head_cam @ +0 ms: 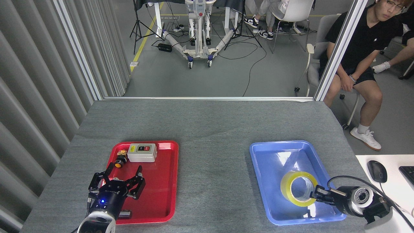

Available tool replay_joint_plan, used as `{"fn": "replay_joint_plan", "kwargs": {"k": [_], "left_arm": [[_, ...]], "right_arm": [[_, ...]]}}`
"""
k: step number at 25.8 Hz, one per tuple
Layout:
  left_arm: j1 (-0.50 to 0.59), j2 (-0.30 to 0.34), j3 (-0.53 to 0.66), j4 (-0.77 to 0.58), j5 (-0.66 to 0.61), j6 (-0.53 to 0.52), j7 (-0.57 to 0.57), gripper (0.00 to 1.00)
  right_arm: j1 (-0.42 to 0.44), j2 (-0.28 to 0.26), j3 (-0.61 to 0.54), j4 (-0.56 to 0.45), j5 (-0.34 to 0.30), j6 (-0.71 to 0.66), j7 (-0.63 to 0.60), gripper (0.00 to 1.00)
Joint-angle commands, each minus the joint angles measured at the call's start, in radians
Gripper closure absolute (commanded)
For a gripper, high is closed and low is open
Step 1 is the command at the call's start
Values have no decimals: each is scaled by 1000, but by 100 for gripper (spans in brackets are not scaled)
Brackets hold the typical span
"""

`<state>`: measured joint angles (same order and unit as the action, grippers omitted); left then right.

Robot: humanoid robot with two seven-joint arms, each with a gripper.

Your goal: Place and move tape with both arms

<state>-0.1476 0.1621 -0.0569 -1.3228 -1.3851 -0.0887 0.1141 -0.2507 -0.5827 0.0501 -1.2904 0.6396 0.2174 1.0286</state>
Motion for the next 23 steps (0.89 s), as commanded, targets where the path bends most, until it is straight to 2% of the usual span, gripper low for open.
{"fn": "replay_joint_plan", "kwargs": {"k": [1, 7, 10, 23], "left_arm": [[0, 1, 0, 2, 1, 0, -2, 1], [0, 1, 2, 2, 1, 0, -4, 1], [-1, 1, 2, 1, 1, -2, -4, 1], [-12, 1, 2, -1, 1, -3, -10, 1]], "right_arm": [[-2, 0, 1, 11, 2, 2, -44, 88], [-4, 0, 2, 11, 2, -6, -67, 84], [-5, 1, 17, 11, 2, -4, -99, 75], [-2, 20, 34, 11, 3, -10, -142, 72]]}}
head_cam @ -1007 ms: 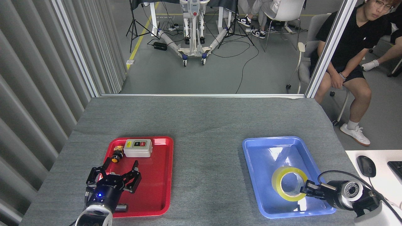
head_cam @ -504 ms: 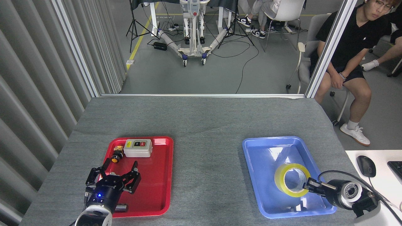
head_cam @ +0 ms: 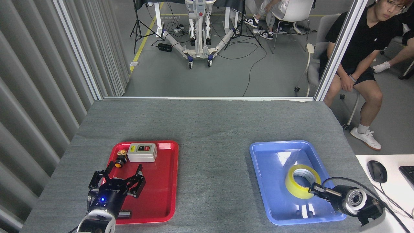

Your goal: Place and move tape with both arms

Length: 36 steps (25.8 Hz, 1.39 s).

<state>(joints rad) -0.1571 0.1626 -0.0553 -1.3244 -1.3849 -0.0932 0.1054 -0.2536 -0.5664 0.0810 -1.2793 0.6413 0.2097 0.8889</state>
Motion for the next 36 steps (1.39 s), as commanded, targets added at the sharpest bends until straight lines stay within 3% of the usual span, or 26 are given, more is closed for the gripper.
{"fn": "replay_joint_plan", "kwargs": {"k": [1, 7, 10, 11, 12, 14, 16, 18, 20, 22, 25, 30, 36], "left_arm": [[-4, 0, 0, 1, 1, 1, -1, 1], [1, 2, 0, 4, 1, 1, -1, 1], [4, 6, 0, 2, 1, 1, -1, 1], [5, 8, 0, 2, 1, 1, -1, 1], [8, 8, 0, 1, 1, 1, -1, 1], [11, 8, 0, 1, 3, 1, -1, 1], [13, 8, 2, 1, 1, 3, -1, 1], [14, 8, 12, 1, 3, 1, -1, 1], [16, 8, 17, 1, 3, 0, -1, 1], [16, 8, 19, 1, 3, 0, -1, 1], [16, 8, 29, 1, 3, -3, 0, 1], [27, 8, 43, 1, 1, -10, 0, 1], [27, 8, 43, -1, 1, -11, 0, 1]], "right_arm": [[0, 3, 5, -2, 0, -4, -4, 71], [-4, 3, -4, -22, -2, -135, -130, 65], [-3, 11, -15, -23, 0, -257, -312, 39], [-1, 22, -24, -23, 1, -256, -398, 10], [2, 40, -32, -23, 6, -254, -490, 0], [5, 85, -30, -23, 99, -263, -643, 0], [8, 134, -35, -28, 330, -265, -743, 0], [13, 217, -44, -29, 540, -265, -831, 0], [28, 267, -79, -32, 678, -265, -900, 0], [65, 309, -132, -48, 774, -268, -923, 0], [97, 399, -158, -100, 853, -270, -930, 0], [203, 415, -173, -184, 896, -280, -1036, 0], [353, 436, -211, -264, 894, -280, -1004, 0]]}}
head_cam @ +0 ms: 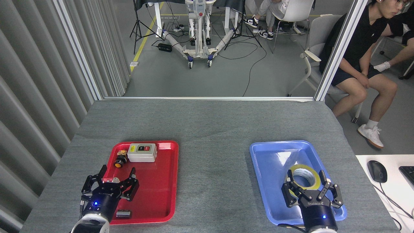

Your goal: Place and move tape with both arms

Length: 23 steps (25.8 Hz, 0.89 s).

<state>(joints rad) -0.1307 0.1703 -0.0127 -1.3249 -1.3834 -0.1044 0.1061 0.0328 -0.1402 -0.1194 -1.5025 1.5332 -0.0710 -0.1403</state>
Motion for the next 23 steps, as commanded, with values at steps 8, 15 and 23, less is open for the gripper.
{"fn": "replay_joint_plan", "kwargs": {"k": [8, 15, 23], "left_arm": [[0, 0, 0, 0, 0, 0, 1, 1], [0, 0, 0, 0, 0, 0, 1, 1], [0, 0, 0, 0, 0, 2, 1, 1]], "right_arm": [[128, 10, -32, -62, 2, 2, -33, 0], [124, 13, -32, -62, -4, 0, -33, 0], [124, 17, -32, -62, -5, 4, -36, 0]]}}
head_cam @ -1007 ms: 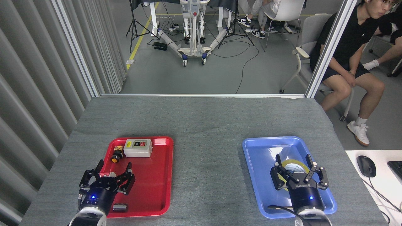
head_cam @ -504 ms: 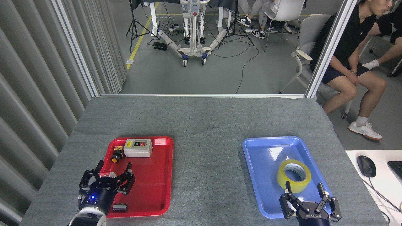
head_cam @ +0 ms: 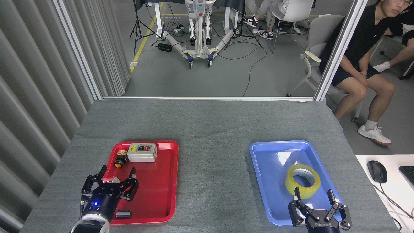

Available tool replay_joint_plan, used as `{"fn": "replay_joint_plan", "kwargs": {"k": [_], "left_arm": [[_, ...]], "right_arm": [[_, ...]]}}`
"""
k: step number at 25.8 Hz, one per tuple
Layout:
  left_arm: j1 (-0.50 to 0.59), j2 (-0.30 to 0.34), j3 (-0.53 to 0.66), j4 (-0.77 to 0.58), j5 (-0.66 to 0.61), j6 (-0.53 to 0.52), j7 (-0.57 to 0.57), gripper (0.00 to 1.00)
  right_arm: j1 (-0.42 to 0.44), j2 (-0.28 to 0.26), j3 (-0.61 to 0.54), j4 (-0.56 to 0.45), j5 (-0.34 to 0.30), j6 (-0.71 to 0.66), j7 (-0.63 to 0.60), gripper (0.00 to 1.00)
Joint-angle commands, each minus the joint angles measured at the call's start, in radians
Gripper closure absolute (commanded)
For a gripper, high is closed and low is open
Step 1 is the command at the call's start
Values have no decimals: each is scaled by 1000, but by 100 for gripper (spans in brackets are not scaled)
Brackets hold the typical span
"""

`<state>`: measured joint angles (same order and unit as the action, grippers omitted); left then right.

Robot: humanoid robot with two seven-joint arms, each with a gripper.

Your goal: Place and move tape with both arms

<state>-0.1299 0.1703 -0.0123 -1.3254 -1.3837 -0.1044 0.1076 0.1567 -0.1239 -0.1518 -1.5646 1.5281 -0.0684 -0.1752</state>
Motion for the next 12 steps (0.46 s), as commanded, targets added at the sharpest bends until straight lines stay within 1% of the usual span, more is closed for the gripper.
{"fn": "replay_joint_plan", "kwargs": {"k": [1, 12], "left_arm": [[-1, 0, 0, -2, 0, 2, 0, 1], [-1, 0, 6, -8, 0, 3, 0, 1]], "right_arm": [[0, 0, 0, 0, 0, 1, -1, 0], [0, -5, 0, 0, 0, 2, -1, 0]]}}
